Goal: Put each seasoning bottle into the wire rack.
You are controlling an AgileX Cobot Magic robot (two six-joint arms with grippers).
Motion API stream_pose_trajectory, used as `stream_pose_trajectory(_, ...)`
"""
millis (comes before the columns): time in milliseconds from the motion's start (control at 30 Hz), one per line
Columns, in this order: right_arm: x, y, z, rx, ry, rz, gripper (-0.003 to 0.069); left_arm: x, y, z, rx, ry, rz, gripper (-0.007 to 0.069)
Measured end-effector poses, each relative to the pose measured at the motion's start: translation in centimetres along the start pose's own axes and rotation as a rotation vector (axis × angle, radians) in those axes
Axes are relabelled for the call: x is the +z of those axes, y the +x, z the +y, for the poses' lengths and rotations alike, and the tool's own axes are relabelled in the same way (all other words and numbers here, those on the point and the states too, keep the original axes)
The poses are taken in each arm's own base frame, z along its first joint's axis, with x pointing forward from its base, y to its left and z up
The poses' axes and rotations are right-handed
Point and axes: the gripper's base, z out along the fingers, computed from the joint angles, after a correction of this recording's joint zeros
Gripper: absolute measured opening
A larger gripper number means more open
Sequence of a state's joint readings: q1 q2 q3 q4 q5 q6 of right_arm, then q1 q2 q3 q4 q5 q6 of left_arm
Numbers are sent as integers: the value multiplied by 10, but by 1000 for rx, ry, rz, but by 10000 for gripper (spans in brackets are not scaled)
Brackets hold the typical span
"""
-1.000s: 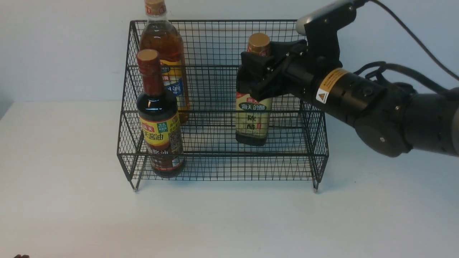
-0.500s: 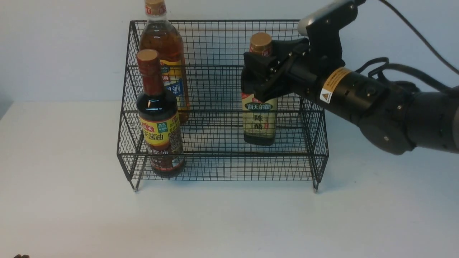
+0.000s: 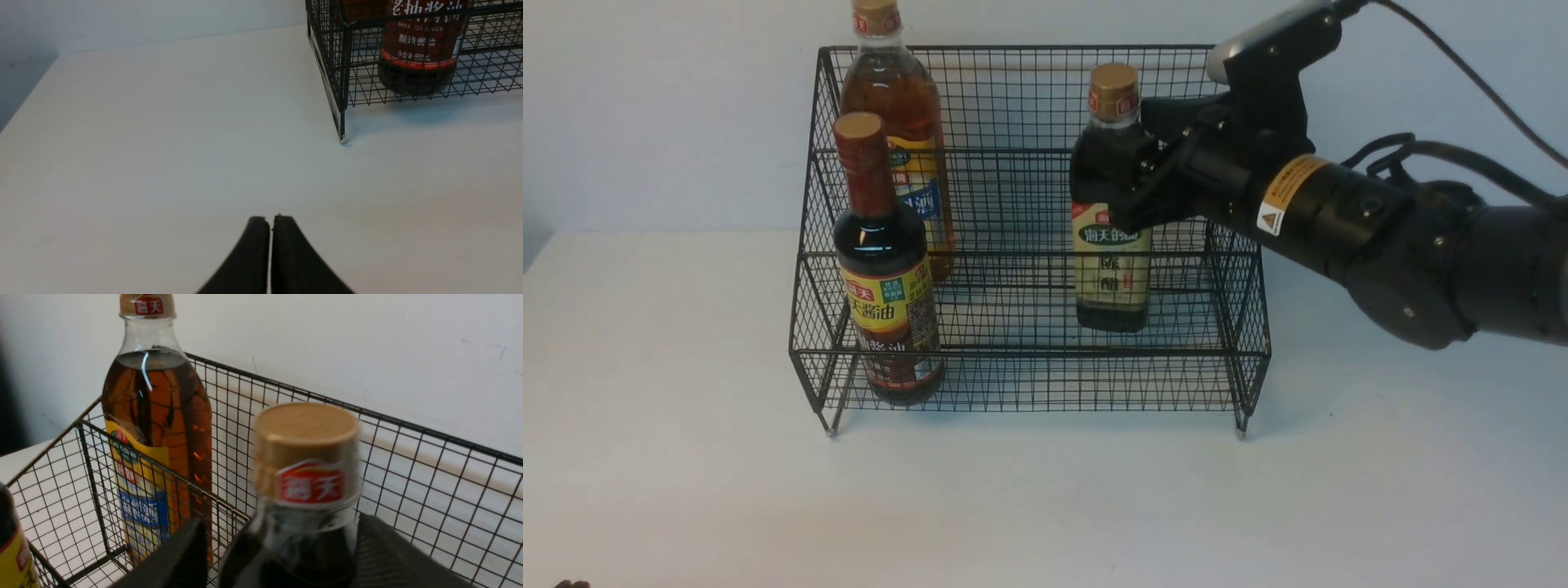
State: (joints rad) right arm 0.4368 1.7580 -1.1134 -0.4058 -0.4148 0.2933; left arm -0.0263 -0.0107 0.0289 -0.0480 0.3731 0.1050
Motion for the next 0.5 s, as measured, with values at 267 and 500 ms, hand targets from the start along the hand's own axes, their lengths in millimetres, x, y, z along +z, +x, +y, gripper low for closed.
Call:
stream_pose_trajectory(267,-8,-16,-3,0,35,31,553,0,0,0,0,0,0,-5)
stream_pose_trajectory(500,-36,-34,-10,46,144,192,549,0,0,0,0,0,0,-5)
